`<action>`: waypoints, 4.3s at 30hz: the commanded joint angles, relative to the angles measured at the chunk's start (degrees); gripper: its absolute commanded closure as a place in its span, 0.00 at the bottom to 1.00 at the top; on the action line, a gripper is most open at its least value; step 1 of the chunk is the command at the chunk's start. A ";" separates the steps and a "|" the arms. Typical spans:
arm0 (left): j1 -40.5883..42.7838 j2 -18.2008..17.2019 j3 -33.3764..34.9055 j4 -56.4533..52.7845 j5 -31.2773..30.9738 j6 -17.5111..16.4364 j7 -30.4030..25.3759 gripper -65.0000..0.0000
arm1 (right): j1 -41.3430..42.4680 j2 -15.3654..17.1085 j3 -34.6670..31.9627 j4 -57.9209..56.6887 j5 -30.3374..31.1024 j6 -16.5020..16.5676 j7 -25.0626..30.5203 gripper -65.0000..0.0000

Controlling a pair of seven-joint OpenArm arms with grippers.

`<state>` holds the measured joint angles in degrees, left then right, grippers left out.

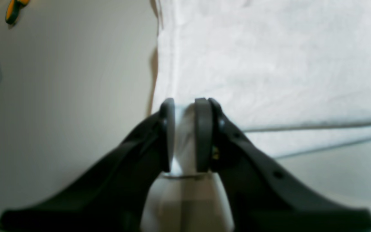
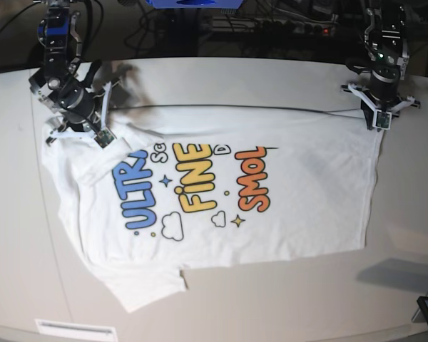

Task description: Fold the T-shirt properly

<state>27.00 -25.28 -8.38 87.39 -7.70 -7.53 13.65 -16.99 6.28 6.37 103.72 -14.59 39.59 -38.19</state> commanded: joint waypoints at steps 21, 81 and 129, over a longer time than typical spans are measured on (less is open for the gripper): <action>-1.11 -0.26 -11.09 19.81 0.10 -0.95 15.49 0.81 | -1.51 -2.02 -0.26 11.22 -1.63 0.41 -4.66 0.98; -1.64 3.87 -10.56 19.37 0.01 -0.95 16.90 0.81 | -1.51 -6.77 -2.72 6.21 -1.72 0.41 0.96 0.66; -1.64 3.87 -11.18 17.44 0.01 -0.95 16.90 0.81 | 13.26 -6.33 -15.21 3.14 -1.72 0.41 -12.31 0.96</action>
<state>25.28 -20.49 -18.90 104.07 -7.73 -9.02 31.75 -4.80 -0.01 -8.88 106.15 -16.67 40.29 -51.59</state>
